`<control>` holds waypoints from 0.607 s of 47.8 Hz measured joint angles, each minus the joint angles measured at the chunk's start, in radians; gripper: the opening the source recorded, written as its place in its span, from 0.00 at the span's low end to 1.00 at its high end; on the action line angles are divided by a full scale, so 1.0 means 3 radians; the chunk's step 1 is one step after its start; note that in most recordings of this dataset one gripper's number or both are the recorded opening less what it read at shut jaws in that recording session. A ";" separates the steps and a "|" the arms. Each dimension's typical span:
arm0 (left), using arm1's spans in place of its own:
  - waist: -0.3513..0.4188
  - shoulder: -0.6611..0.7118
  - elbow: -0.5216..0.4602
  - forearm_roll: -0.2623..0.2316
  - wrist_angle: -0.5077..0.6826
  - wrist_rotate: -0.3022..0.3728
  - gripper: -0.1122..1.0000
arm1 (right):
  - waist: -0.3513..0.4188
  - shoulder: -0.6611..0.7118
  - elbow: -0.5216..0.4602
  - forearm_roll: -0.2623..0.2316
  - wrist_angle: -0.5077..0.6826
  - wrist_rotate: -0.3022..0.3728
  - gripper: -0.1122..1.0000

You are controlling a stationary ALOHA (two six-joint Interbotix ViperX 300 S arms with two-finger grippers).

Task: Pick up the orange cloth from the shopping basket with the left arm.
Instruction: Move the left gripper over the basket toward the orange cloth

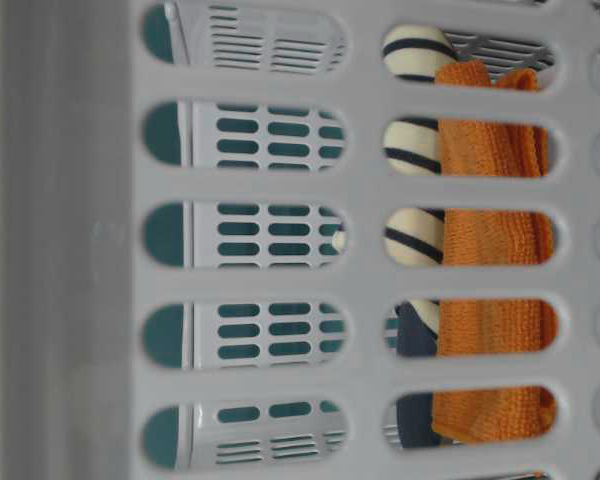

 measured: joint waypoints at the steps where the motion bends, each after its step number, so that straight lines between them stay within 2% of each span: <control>1: 0.0000 0.0005 -0.0015 0.0005 0.0026 -0.0005 0.15 | 0.0000 0.0000 0.0000 0.0000 0.0005 0.0000 0.10; 4: -0.0015 0.0051 -0.0205 0.0082 0.0358 -0.0082 0.10 | -0.0010 0.0000 0.0010 0.0000 0.0005 0.0005 0.10; 15: -0.0061 0.0440 -0.1028 0.0118 0.1554 -0.0123 0.10 | -0.0026 -0.0061 0.0020 0.0000 0.0199 0.0010 0.10; 29: -0.0164 0.1488 -0.2096 0.0123 0.2659 -0.0102 0.10 | -0.0026 -0.0215 0.0020 0.0000 0.0491 0.0015 0.10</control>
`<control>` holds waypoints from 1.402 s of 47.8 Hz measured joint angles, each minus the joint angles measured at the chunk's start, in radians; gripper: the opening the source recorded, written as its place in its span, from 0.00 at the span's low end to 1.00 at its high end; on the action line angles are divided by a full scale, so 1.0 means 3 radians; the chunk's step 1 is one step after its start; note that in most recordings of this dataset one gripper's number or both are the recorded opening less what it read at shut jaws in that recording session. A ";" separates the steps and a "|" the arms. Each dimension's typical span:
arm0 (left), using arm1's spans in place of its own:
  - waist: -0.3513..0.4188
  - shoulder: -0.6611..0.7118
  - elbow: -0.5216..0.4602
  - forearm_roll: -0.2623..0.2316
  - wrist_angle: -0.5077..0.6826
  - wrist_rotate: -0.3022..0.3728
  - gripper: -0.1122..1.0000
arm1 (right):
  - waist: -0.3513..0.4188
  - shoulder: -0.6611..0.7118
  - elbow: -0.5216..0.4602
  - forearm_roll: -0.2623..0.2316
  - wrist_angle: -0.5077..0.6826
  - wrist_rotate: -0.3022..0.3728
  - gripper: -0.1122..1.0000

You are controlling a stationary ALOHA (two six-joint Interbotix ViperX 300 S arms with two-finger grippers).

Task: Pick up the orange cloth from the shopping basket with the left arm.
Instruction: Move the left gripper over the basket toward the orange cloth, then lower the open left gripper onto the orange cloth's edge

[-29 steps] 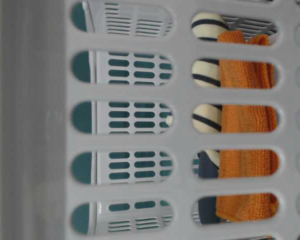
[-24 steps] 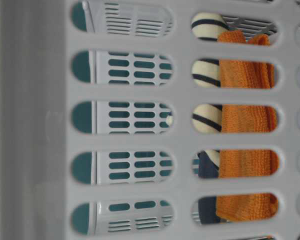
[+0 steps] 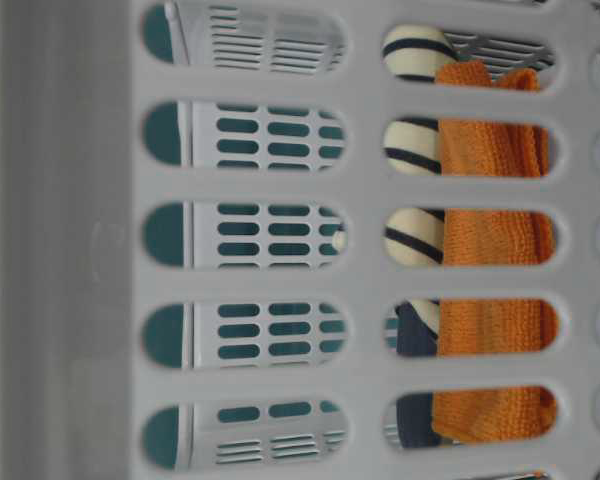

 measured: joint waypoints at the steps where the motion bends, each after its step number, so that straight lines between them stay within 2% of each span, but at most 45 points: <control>1: -0.0005 0.0082 -0.0061 0.0000 0.0077 -0.0005 0.10 | 0.0000 -0.0010 0.0000 0.0000 0.0015 0.0000 0.10; 12: -0.0056 0.0859 -0.0675 0.0000 0.0716 -0.0015 0.10 | 0.0000 -0.0056 0.0000 0.0000 0.0092 0.0000 0.10; 21: -0.0118 0.1370 -0.1007 0.0000 0.0844 -0.0026 0.12 | 0.0010 -0.0082 0.0000 0.0000 0.0107 0.0000 0.10; 24: -0.0148 0.1539 -0.1110 0.0000 0.0849 -0.0041 0.20 | 0.0010 -0.0097 0.0000 0.0000 0.0107 -0.0005 0.10; 27: -0.0179 0.1698 -0.1186 0.0005 0.0854 -0.0046 0.33 | 0.0015 -0.0107 0.0000 0.0000 0.0107 0.0000 0.10; 36: -0.0261 0.2025 -0.1350 0.0005 0.0859 -0.0041 0.80 | 0.0015 -0.0133 -0.0005 0.0000 0.0107 0.0000 0.10; 40: -0.0302 0.2086 -0.1365 0.0005 0.0859 -0.0036 0.91 | 0.0015 -0.0148 0.0000 0.0000 0.0107 0.0000 0.10; 67: -0.0261 0.2265 -0.1350 0.0005 0.0854 -0.0041 0.89 | 0.0031 -0.0153 0.0000 0.0015 0.0107 0.0000 0.10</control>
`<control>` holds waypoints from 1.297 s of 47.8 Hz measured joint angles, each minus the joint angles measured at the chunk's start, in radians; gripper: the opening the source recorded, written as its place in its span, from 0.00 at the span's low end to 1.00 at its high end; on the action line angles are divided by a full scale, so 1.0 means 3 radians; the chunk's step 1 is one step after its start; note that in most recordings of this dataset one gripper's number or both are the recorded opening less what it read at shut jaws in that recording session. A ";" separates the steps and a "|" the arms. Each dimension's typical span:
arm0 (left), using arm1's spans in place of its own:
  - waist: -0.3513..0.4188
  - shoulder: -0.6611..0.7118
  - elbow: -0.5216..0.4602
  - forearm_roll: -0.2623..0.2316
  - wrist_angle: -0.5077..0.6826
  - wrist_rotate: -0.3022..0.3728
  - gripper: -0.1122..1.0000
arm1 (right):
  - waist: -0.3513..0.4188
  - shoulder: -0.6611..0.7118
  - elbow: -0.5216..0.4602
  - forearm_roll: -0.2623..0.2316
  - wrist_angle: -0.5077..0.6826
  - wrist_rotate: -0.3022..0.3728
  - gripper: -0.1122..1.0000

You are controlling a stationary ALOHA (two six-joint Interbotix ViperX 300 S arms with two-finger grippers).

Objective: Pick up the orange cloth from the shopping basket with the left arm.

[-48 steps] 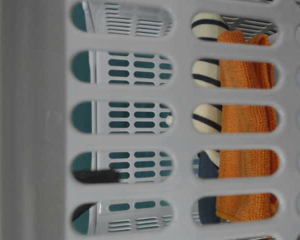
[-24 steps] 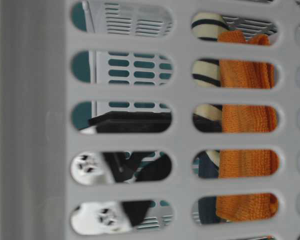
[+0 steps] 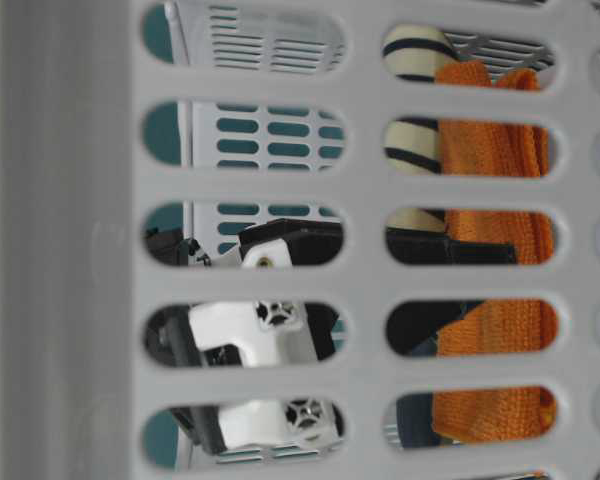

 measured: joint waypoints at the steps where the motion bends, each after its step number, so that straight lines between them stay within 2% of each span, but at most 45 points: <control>1: 0.0000 0.0000 -0.0005 -0.0005 0.0000 0.0005 0.89 | 0.0000 0.0005 -0.0005 0.0000 0.0000 0.0000 0.10; 21: 0.0056 0.0015 0.0143 -0.0005 -0.0041 0.0000 0.88 | 0.0000 0.0000 0.0000 0.0005 0.0000 0.0077 0.10; 26: 0.0051 0.0015 0.0153 0.0000 -0.0051 0.0000 0.82 | 0.0000 0.0005 0.0005 0.0000 0.0005 0.0087 0.10; 30: 0.0056 0.0015 0.0153 -0.0005 -0.0046 0.0000 0.71 | 0.0000 0.0000 0.0005 0.0005 0.0000 0.0087 0.10; 39: 0.0031 0.0015 0.0143 0.0000 -0.0046 0.0041 0.26 | -0.0005 0.0000 0.0010 0.0005 0.0005 0.0087 0.10; 42: 0.0020 0.0015 0.0118 0.0000 -0.0026 0.0056 0.16 | 0.0000 0.0005 0.0010 0.0005 0.0000 0.0087 0.10; 53: 0.0010 -0.0051 -0.0205 0.0000 0.0291 0.0061 0.15 | 0.0000 0.0000 0.0015 0.0005 0.0005 0.0087 0.10; 62: 0.0005 -0.0153 -0.0757 -0.0005 0.0839 0.0066 0.15 | 0.0000 0.0000 0.0015 0.0005 0.0000 0.0087 0.10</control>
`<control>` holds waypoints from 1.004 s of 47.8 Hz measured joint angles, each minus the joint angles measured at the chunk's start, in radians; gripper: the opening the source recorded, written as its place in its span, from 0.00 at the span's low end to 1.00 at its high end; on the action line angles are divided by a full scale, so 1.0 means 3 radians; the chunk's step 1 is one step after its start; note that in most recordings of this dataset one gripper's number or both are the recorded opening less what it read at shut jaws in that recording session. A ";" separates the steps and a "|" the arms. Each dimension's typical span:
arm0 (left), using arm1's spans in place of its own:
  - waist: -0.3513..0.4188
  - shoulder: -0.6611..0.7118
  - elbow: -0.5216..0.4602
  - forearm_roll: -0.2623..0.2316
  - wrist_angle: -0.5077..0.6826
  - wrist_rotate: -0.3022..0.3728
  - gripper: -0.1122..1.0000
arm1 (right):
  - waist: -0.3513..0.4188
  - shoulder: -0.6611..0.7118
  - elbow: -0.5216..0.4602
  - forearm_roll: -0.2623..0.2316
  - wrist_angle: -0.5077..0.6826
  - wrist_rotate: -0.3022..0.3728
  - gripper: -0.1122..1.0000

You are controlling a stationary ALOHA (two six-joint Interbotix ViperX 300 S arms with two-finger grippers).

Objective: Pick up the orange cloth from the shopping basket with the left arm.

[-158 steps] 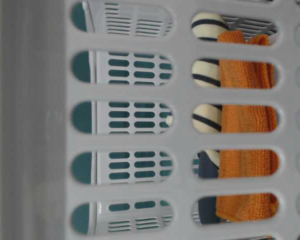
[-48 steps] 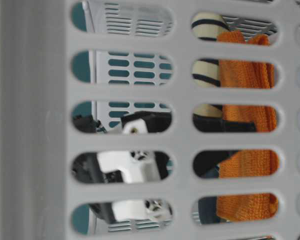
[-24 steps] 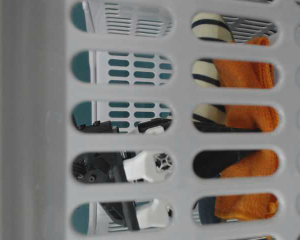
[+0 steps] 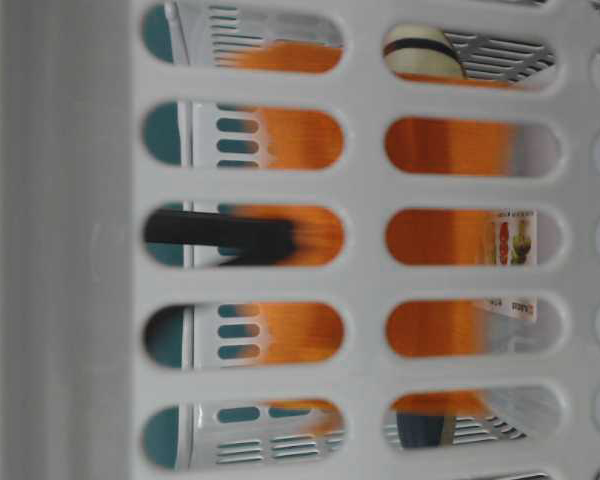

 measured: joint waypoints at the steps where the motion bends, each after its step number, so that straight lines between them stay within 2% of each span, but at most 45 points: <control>1: 0.0000 -0.0015 -0.0056 0.0000 0.0051 0.0000 0.15 | -0.0005 0.0005 0.0000 -0.0005 0.0005 0.0000 0.10; 10: -0.0010 -0.0046 -0.0701 0.0000 0.0603 0.0000 0.15 | 0.0000 0.0000 0.0000 0.0000 0.0005 0.0000 0.10; 21: -0.0066 -0.0051 -0.1176 0.0000 0.1033 -0.0005 0.15 | 0.0000 0.0000 0.0000 0.0000 0.0000 0.0000 0.10; 48: -0.0077 -0.0051 -0.1253 0.0000 0.1094 -0.0056 0.15 | 0.0000 0.0000 0.0000 0.0000 0.0005 0.0000 0.10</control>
